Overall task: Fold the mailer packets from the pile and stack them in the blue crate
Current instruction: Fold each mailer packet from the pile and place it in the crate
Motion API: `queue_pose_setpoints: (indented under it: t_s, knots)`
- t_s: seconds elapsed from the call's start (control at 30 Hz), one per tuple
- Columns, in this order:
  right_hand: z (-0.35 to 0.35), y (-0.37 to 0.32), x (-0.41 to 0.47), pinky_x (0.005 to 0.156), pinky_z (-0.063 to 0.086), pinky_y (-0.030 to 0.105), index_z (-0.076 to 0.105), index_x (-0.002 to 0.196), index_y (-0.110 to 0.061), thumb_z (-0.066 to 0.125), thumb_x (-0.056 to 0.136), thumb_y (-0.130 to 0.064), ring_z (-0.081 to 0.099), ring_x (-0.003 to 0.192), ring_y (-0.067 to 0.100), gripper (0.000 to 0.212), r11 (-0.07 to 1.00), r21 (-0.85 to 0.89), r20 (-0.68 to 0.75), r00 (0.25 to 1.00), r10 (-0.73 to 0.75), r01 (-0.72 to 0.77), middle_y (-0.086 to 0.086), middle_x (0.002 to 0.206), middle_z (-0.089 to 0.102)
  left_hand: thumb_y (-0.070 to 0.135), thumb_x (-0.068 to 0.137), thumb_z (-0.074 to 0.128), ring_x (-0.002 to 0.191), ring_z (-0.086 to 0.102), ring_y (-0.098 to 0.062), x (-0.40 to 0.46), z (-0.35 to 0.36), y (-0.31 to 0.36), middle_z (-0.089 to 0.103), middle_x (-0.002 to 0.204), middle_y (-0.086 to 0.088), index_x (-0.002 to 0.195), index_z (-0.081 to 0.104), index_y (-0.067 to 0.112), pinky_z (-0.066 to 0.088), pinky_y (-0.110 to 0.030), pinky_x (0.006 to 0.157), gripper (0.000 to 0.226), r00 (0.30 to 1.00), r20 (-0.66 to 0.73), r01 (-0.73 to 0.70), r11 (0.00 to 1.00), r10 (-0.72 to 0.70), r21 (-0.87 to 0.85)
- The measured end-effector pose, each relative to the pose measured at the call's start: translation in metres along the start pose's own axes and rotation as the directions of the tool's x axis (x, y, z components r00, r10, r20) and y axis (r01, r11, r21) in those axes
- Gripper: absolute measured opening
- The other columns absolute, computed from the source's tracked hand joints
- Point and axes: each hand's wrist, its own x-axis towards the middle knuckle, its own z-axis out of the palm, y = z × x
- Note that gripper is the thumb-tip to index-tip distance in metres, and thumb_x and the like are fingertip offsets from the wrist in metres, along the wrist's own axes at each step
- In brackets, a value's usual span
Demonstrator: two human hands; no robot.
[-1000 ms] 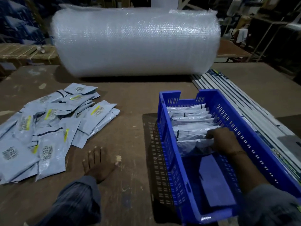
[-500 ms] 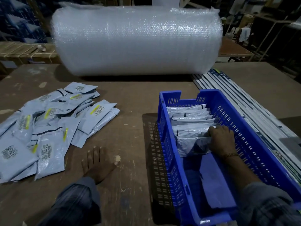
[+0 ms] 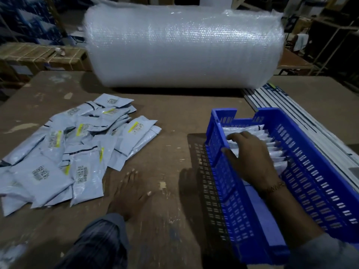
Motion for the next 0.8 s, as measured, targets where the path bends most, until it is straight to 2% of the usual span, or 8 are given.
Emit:
queue_pose_setpoints:
  t_s: [0.13, 0.23, 0.33, 0.43, 0.53, 0.63, 0.73, 0.8]
  knots:
    - [0.014, -0.072, 0.013, 0.090, 0.053, 0.046, 0.066, 0.120, -0.022, 0.074, 0.091, -0.033, 0.063, 0.101, 0.023, 0.033, 0.987, 0.128, 0.033, 0.995, -0.098, 0.094, 0.002, 0.112, 0.067, 0.087, 0.095, 0.014, 0.164, 0.003, -0.023, 0.004, -0.013, -0.031, -0.002, 0.177, 0.003, 0.170, 0.001, 0.024, 0.002, -0.041, 0.129, 0.099, 0.994, 0.004, -0.111, 0.994, 0.111, 0.018]
    - [0.049, -0.115, 0.026, 0.094, 0.054, 0.043, 0.064, 0.125, -0.025, 0.071, 0.094, -0.038, 0.063, 0.107, 0.016, 0.034, 0.973, 0.212, 0.114, 0.987, -0.116, 0.090, -0.003, 0.121, 0.066, 0.076, 0.104, 0.017, 0.162, 0.013, -0.025, -0.004, -0.021, -0.043, 0.003, 0.176, 0.002, 0.170, 0.014, 0.022, 0.008, -0.041, 0.127, 0.085, 0.969, -0.061, -0.236, 0.970, 0.240, 0.061]
    - [0.093, -0.150, 0.042, 0.090, 0.056, 0.041, 0.064, 0.126, -0.025, 0.070, 0.095, -0.039, 0.063, 0.102, 0.015, 0.034, 0.967, 0.239, 0.200, 0.971, -0.132, 0.082, -0.003, 0.121, 0.065, 0.067, 0.109, 0.021, 0.164, 0.005, -0.021, -0.012, -0.023, -0.052, 0.001, 0.178, 0.002, 0.170, 0.009, 0.025, 0.018, -0.049, 0.129, 0.076, 0.947, -0.068, -0.310, 0.949, 0.313, 0.047]
    - [0.132, -0.181, 0.060, 0.087, 0.056, 0.039, 0.064, 0.127, -0.022, 0.072, 0.094, -0.034, 0.064, 0.099, 0.016, 0.036, 0.962, 0.268, 0.280, 0.952, -0.126, 0.049, -0.001, 0.118, 0.066, 0.062, 0.110, 0.026, 0.164, 0.003, -0.020, -0.018, -0.026, -0.050, 0.001, 0.178, 0.002, 0.170, 0.011, 0.024, 0.015, -0.048, 0.130, 0.073, 0.954, -0.084, -0.285, 0.958, 0.286, 0.031]
    - [0.170, -0.205, 0.081, 0.084, 0.056, 0.035, 0.066, 0.126, -0.016, 0.073, 0.091, -0.025, 0.067, 0.094, 0.020, 0.036, 0.943, 0.329, 0.384, 0.919, -0.091, -0.044, 0.003, 0.108, 0.071, 0.058, 0.110, 0.030, 0.164, 0.002, -0.021, -0.018, -0.028, -0.049, 0.000, 0.178, 0.002, 0.171, 0.006, 0.025, 0.016, -0.049, 0.129, 0.073, 0.954, -0.068, -0.291, 0.957, 0.291, 0.009]
    - [0.206, -0.226, 0.102, 0.075, 0.048, 0.026, 0.066, 0.127, -0.012, 0.069, 0.092, -0.022, 0.070, 0.097, 0.023, 0.037, 0.908, 0.377, 0.467, 0.884, -0.014, -0.184, 0.005, 0.100, 0.075, 0.055, 0.110, 0.030, 0.164, 0.001, -0.022, -0.020, -0.029, -0.052, -0.003, 0.178, 0.002, 0.170, 0.000, 0.028, 0.013, -0.048, 0.130, 0.073, 0.948, -0.084, -0.309, 0.951, 0.306, -0.026]
    - [0.244, -0.243, 0.116, 0.078, 0.041, 0.023, 0.063, 0.128, -0.011, 0.073, 0.093, -0.031, 0.064, 0.113, 0.025, 0.041, 0.808, 0.423, 0.533, 0.834, 0.145, -0.411, 0.009, 0.120, 0.069, 0.061, 0.111, 0.024, 0.164, -0.001, -0.022, -0.022, -0.029, -0.050, -0.005, 0.178, 0.003, 0.170, -0.001, 0.029, 0.007, -0.044, 0.131, 0.072, 0.956, -0.094, -0.281, 0.959, 0.277, -0.026]
    - [0.266, -0.253, 0.122, 0.084, 0.046, 0.028, 0.063, 0.125, -0.009, 0.075, 0.092, -0.035, 0.062, 0.119, 0.028, 0.044, 0.730, 0.431, 0.548, 0.797, 0.255, -0.530, 0.011, 0.130, 0.065, 0.063, 0.111, 0.022, 0.164, -0.001, -0.021, -0.021, -0.030, -0.050, -0.005, 0.178, 0.003, 0.170, 0.002, 0.028, 0.010, -0.044, 0.131, 0.072, 0.956, -0.089, -0.281, 0.959, 0.278, -0.021]
